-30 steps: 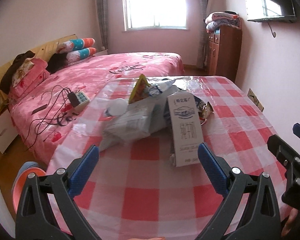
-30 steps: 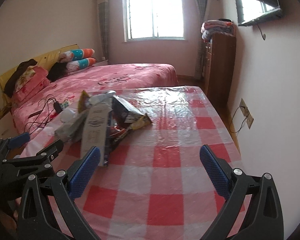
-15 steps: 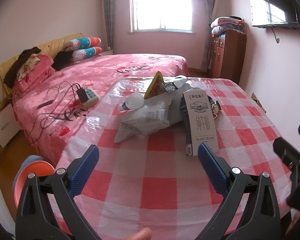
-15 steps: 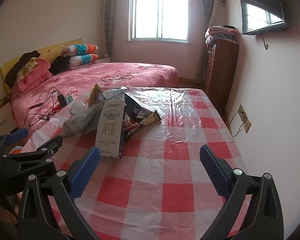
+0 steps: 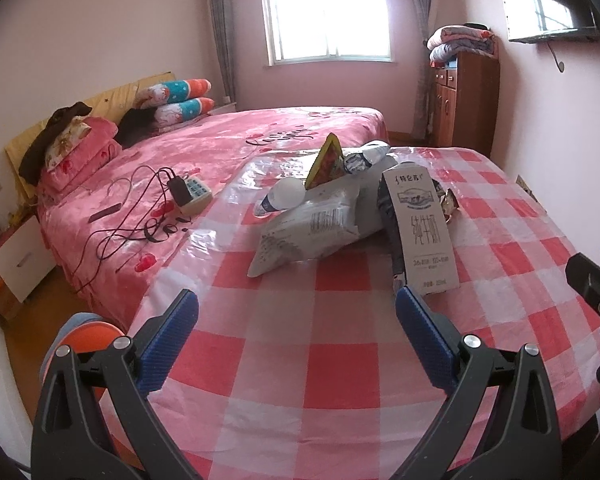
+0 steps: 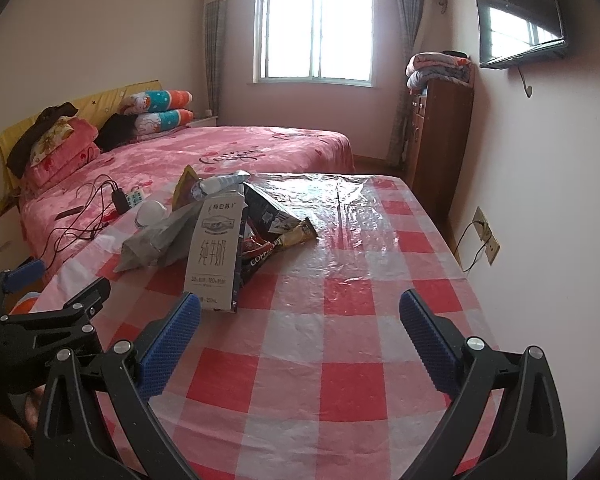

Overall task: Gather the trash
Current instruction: 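Move both tools toward the pile of trash on the bed, then grasp the white yogurt bottle with the left tool while the right grasps the white milk carton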

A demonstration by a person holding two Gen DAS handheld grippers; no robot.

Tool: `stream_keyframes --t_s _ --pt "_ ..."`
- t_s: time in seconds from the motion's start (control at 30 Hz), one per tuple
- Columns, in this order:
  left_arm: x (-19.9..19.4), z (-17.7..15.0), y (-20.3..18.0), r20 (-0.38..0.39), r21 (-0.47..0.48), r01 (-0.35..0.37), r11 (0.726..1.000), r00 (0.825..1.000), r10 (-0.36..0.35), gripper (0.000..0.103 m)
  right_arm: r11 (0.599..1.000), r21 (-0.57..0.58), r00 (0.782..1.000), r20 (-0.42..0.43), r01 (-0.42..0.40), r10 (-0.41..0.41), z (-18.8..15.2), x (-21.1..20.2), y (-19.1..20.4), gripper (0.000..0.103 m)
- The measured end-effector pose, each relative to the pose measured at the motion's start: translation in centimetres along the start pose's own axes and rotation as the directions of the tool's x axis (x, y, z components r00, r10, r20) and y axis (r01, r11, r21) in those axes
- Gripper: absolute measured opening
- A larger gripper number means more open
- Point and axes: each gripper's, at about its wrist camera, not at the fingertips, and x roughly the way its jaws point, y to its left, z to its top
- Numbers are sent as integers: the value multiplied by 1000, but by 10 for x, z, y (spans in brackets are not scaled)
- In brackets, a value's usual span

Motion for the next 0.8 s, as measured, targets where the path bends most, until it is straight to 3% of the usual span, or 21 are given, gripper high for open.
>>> stream_keyframes --t_s 0.1,0.4,0.53,0.67,0.8 --pt "4 -2 3 -19 -13 -23 1000 1000 22 99 1000 6 1000 7 -24 24 -3 2 -2 98" --pt "27 -21 10 -86 6 12 1000 996 -12 99 994 -19 994 -34 -106 105 -12 24 4 98" --pt "25 -28 23 -19 -57 18 998 1000 -19 99 991 2 990 -55 -130 130 -15 33 3 98" --pt "28 -23 32 24 -53 -28 998 999 29 99 986 48 982 -99 -158 162 -14 51 -2 98" --pt "38 -11 39 3 -57 -15 998 1000 15 99 983 57 974 -135 -173 179 -12 66 2 98"
